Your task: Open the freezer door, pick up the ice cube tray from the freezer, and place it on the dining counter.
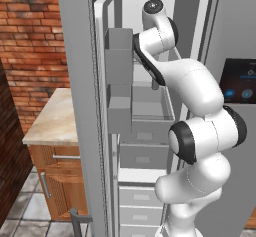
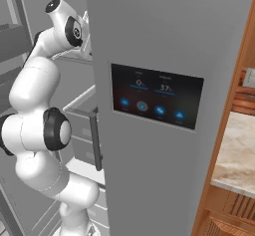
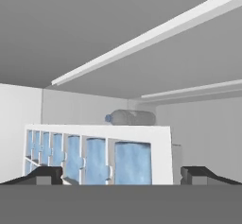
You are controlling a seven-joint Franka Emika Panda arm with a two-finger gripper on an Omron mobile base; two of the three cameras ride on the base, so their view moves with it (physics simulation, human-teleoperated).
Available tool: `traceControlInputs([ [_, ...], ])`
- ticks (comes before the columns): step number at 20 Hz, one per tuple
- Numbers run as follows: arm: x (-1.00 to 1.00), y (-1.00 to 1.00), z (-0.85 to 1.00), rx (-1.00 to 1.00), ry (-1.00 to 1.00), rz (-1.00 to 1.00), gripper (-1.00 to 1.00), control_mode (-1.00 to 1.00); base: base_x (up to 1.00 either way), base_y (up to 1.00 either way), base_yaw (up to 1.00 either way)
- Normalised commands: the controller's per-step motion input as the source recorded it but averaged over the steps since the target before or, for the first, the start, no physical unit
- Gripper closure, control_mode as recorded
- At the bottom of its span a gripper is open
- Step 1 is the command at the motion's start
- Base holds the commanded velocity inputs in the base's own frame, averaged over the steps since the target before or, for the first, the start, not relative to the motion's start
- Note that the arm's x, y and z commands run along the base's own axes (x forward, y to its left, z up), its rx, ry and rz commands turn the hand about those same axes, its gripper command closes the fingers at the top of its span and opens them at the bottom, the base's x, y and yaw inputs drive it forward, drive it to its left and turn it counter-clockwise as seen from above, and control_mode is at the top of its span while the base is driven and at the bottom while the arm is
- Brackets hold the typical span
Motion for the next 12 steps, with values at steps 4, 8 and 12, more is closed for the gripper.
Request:
traceControlInputs([
  [4,0.00,0.00,0.00,0.00,0.00,0.00,-1.00,-1.00,0.00,0.00,0.00],
  [8,0.00,0.00,0.00,0.00,0.00,0.00,1.00,-1.00,0.00,0.00,0.00],
  [12,0.00,0.00,0.00,0.00,0.00,0.00,1.00,-1.00,0.00,0.00,0.00],
])
